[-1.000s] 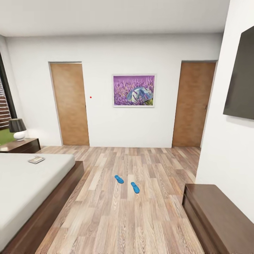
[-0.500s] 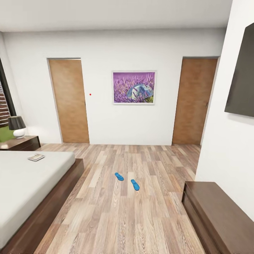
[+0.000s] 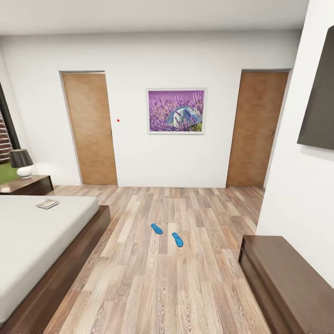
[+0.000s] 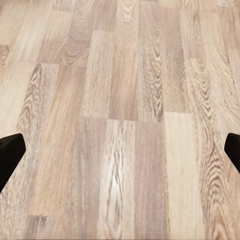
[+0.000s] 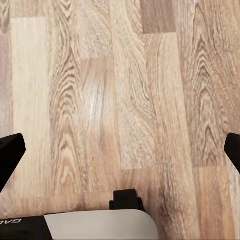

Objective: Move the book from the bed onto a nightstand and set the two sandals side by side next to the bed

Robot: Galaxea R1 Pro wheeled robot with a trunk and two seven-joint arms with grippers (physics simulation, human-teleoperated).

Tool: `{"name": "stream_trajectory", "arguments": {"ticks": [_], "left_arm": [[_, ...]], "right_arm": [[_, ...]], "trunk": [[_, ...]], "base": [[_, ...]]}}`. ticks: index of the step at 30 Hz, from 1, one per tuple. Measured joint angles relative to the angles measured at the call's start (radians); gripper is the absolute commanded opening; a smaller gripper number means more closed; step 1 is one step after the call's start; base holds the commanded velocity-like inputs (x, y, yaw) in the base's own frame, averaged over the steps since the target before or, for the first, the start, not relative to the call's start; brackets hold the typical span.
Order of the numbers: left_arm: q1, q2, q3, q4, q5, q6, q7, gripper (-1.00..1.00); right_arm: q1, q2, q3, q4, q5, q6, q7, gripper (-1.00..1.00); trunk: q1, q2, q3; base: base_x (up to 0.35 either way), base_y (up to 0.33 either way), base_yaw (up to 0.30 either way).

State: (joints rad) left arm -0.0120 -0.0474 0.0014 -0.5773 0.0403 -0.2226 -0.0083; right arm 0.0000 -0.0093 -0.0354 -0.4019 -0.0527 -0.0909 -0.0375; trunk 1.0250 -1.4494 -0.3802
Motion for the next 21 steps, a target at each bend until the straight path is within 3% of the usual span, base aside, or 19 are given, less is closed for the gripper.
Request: {"name": "stream_trajectory", "arguments": {"ticks": [21], "left_arm": [[0.0,0.0,0.0,0.0,0.0,0.0,0.0,1.0]], "right_arm": [[0.0,0.0,0.0,0.001,0.0,0.0,0.0,1.0]], "trunk": [[0.0,0.0,-0.033]], "base": [[0.0,0.0,0.0]]}}
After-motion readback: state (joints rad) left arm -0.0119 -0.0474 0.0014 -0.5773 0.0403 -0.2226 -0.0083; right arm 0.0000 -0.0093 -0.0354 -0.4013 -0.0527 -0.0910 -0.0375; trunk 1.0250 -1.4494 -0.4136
